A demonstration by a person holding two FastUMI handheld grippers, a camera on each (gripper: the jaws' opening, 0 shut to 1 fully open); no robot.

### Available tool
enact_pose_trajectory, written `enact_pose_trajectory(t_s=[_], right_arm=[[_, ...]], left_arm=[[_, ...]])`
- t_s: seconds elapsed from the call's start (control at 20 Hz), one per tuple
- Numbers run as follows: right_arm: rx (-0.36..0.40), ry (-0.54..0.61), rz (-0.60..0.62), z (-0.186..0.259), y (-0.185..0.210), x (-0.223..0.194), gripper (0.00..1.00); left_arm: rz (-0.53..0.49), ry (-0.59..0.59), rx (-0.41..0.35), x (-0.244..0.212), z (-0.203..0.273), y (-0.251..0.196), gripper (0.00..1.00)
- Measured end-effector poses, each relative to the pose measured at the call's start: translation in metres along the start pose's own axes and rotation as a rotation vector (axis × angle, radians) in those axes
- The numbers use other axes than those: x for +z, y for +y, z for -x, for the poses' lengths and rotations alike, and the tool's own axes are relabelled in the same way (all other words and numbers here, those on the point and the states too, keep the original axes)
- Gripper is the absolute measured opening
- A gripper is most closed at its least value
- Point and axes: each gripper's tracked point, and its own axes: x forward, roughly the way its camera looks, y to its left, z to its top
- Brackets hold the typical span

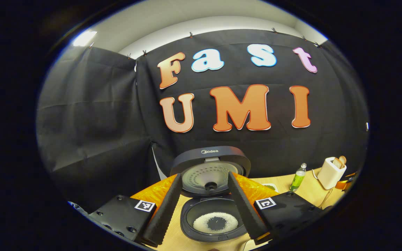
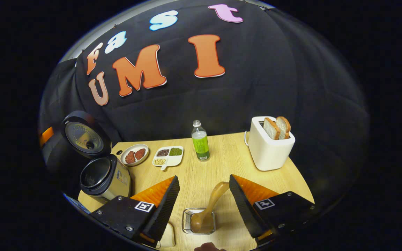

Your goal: Close the left gripper, press the button to open the rice cooker; take a wooden spoon from the chopstick holder with the right hand, scoop a spoonful of rice and pour it into the rice cooker, then put the wooden spoon back into the chopstick holder.

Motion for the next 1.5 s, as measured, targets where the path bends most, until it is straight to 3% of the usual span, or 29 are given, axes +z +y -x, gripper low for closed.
enact_pose_trajectory(t_s=[0.15, 0.25, 0.35, 0.65, 0.7, 1.2, 1.35, 1.4, 1.45, 1.5], right_arm=[[0.01, -0.069, 0.04, 0.01, 0.021, 0.026, 0.9], [0.024, -0.108, 0.051, 0.018, 0.032, 0.043, 0.9], [0.034, -0.135, 0.06, 0.023, 0.04, 0.056, 0.9], [0.043, -0.175, 0.098, 0.031, 0.056, 0.075, 0.9], [0.042, -0.175, 0.105, 0.031, 0.058, 0.075, 0.9], [0.113, -0.149, 0.144, 0.024, 0.09, 0.064, 0.9], [0.146, -0.15, 0.153, 0.023, 0.1, 0.062, 0.9], [0.155, -0.149, 0.152, 0.022, 0.103, 0.062, 0.9], [0.164, -0.146, 0.151, 0.022, 0.105, 0.061, 0.9], [0.171, -0.145, 0.15, 0.021, 0.106, 0.059, 0.9]], left_arm=[[0.041, 0.023, 0.032, 0.012, -0.032, 0.012, 0.81], [0.065, 0.028, 0.046, 0.024, -0.054, 0.011, 0.88], [0.086, 0.043, 0.055, 0.031, -0.079, 0.01, 0.81], [0.121, 0.158, 0.079, 0.021, -0.142, 0.005, 0.85], [0.124, 0.164, 0.075, 0.022, -0.149, 0.006, 0.82], [0.118, 0.318, 0.084, -0.009, -0.145, 0.001, 0.91], [0.113, 0.421, 0.094, -0.035, -0.124, 0.002, 0.91], [0.12, 0.459, 0.089, -0.048, -0.116, -0.001, 0.96], [0.127, 0.511, 0.077, -0.065, -0.105, -0.005, 0.91], [0.147, 0.581, 0.06, -0.083, -0.093, -0.013, 0.95]])
